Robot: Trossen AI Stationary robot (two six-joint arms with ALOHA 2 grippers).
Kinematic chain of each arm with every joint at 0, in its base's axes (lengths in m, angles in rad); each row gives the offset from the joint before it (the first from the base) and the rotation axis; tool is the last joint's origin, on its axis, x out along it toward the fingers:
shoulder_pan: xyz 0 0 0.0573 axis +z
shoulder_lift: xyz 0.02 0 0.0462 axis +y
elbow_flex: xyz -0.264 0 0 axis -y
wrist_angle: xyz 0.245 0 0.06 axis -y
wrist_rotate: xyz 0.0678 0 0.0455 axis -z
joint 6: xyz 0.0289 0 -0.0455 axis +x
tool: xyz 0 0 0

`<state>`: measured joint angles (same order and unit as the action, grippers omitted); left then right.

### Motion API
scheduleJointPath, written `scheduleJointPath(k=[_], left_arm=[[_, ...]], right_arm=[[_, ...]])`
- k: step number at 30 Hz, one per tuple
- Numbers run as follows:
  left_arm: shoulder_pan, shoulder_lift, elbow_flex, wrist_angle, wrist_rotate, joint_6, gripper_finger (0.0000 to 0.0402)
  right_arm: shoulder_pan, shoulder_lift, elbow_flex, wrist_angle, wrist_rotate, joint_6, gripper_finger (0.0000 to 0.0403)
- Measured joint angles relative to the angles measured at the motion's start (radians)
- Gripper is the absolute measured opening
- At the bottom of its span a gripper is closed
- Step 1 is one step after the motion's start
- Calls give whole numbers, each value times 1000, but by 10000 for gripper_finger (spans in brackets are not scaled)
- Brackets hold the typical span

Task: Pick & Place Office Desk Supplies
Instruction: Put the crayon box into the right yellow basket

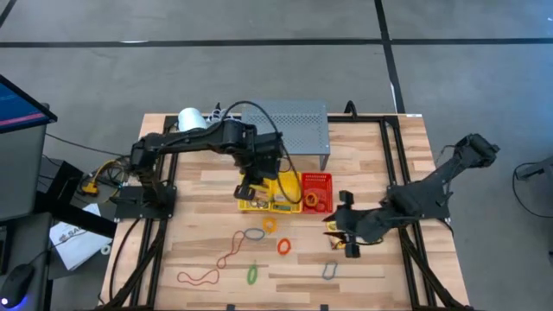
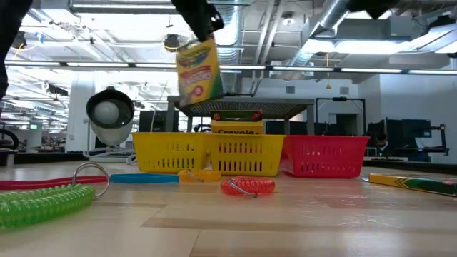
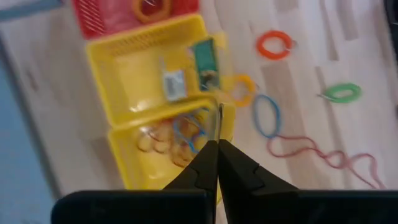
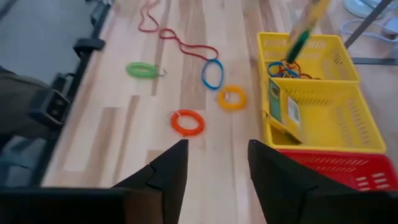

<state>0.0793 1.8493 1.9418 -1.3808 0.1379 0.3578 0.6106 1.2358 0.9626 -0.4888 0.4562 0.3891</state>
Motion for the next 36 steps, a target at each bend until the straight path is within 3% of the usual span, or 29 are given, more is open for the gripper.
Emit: scheduleJointPath(k=[5,18,36], left_arm=[[30,83,85,-8,-35,34,0],[45,240,257,15,-50,58,0],[51,254,268,102,-67,78,5]], right_arm=[[47,-64,-52,4,48,34,160],[50,-140,-137,-37,51,30,162],[50,-294,-275,-31,50,56,161]])
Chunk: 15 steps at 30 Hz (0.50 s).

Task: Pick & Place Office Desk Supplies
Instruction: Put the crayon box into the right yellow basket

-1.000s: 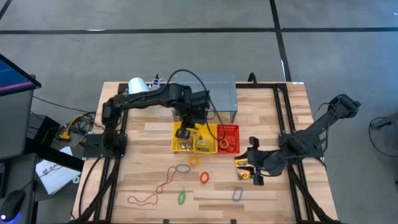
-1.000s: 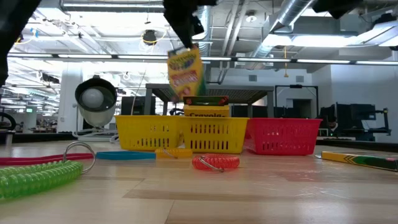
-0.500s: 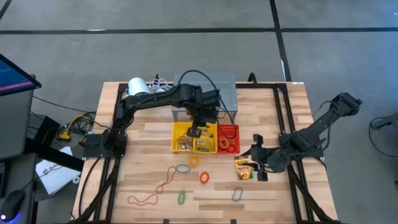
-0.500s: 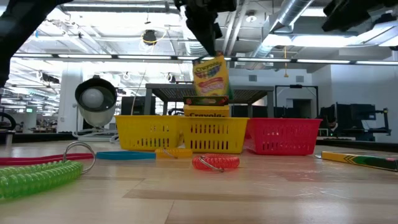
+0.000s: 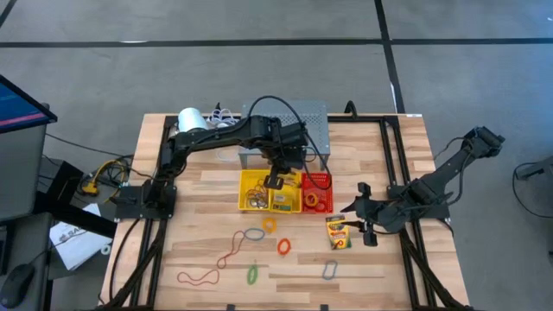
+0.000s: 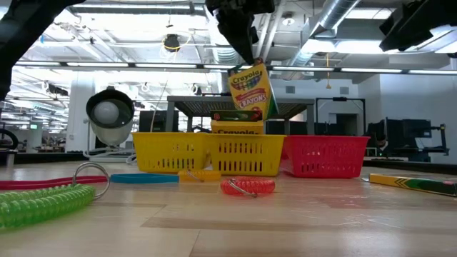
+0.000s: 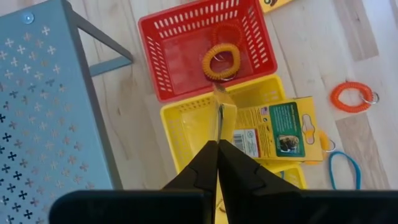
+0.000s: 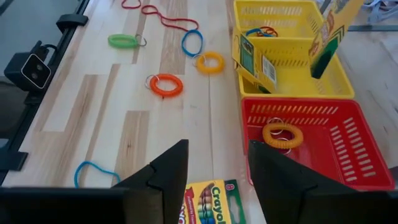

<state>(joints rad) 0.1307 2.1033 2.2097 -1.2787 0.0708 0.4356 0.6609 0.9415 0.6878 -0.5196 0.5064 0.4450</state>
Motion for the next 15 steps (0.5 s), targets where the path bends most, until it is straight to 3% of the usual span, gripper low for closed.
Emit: scheduleJointPath(k=[15], left_arm=[[0,-2,-118,39,35,-6,5]], right_arm=[[0,-13,-6,15,0,1,161]])
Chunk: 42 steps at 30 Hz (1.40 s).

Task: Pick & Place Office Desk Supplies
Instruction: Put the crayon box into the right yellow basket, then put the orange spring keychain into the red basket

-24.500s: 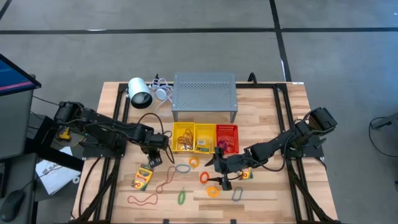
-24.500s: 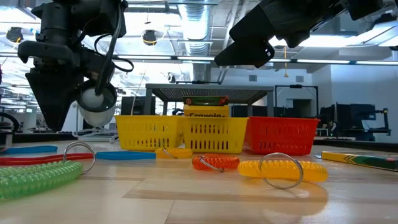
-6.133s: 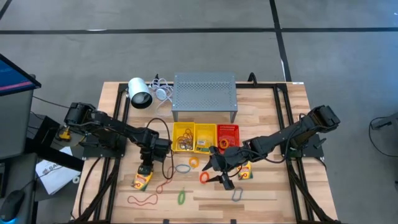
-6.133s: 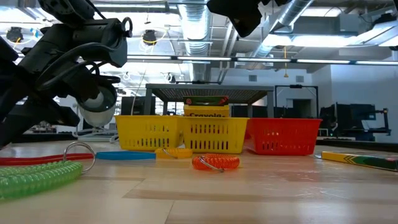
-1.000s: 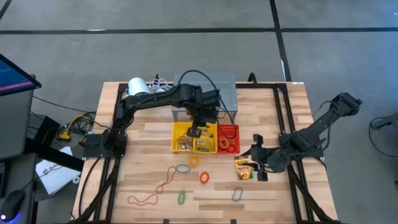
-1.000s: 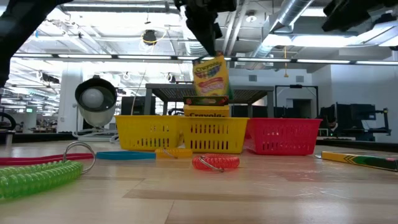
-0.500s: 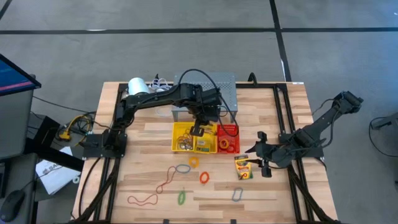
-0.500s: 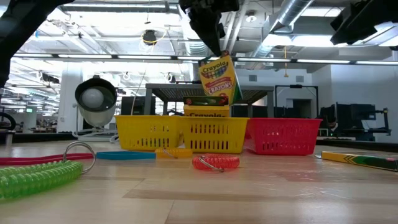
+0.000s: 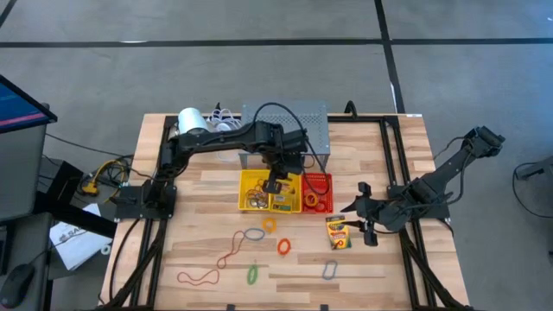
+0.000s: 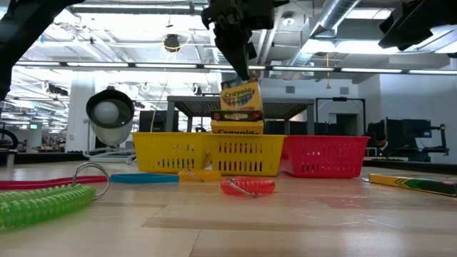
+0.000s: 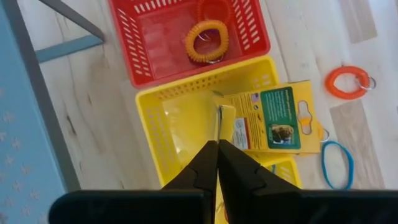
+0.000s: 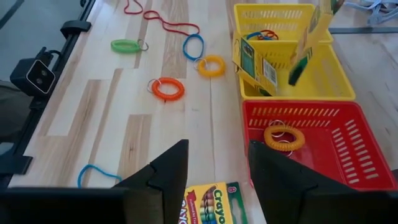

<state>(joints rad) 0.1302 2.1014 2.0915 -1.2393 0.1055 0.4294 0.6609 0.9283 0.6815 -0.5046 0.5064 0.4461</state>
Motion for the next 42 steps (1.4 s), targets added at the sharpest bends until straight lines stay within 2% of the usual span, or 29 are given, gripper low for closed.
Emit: scheduleJointPath(k=[17,26,29,34,42], left_arm=[[-17,0,-125,92,-1,-18,6],[-31,0,-126,101,8,-49,9],[-32,0,-126,93,42,-53,29],[-34,-1,-126,80,92,-91,91],[-63,-58,-124,28,95,-171,177]], right_arm=[[0,0,0,12,0,0,161],[0,0,1,12,-1,0,161],[0,0,1,12,-3,0,161],[0,1,1,12,-4,11,161],[4,1,1,12,-4,26,161]])
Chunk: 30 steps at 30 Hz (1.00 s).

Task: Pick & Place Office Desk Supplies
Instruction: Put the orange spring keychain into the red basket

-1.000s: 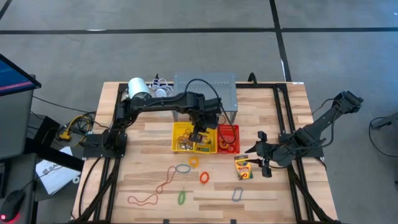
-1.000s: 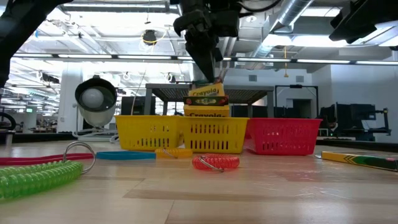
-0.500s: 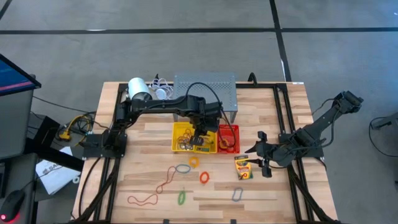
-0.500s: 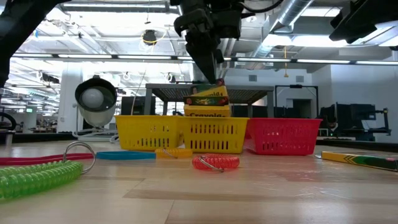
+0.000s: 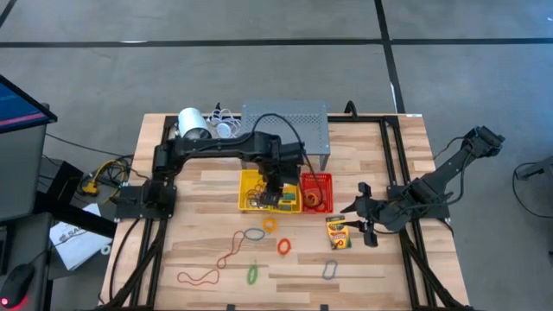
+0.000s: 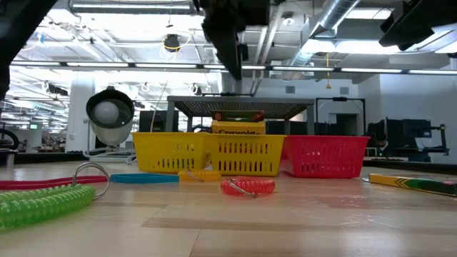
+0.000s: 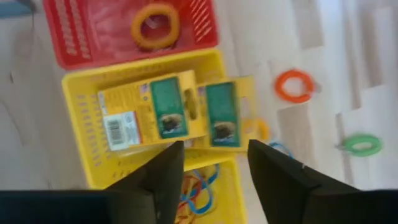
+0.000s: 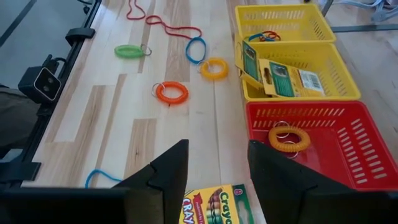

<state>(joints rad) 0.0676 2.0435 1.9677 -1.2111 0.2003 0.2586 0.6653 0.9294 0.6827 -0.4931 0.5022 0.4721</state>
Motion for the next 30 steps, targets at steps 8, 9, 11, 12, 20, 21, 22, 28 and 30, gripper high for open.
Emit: scheduleJointPath(k=[8,9,11,12,20,21,22,28,30], left_arm=[[-45,-134,0,40,0,-80,198],[-53,-148,0,50,0,-87,198],[-73,-170,0,54,-2,-101,195],[-84,-176,0,53,-1,-108,193],[-192,-179,-67,34,-2,-146,182],[-206,-179,-96,46,-2,-153,181],[-218,-180,-126,60,-4,-156,180],[-275,-244,-356,158,-8,-215,180],[-284,-292,-446,230,-9,-247,179]], right_arm=[[4,40,1,40,0,-1,161],[4,50,0,46,-1,-1,161],[4,79,1,84,-3,-1,161],[4,95,1,100,-3,-3,161],[4,254,0,289,-40,-8,161],[4,275,0,326,-54,-9,161],[4,296,0,355,-69,-9,161],[-20,403,1,550,-137,-48,165],[-46,423,-1,601,-171,-72,172]])
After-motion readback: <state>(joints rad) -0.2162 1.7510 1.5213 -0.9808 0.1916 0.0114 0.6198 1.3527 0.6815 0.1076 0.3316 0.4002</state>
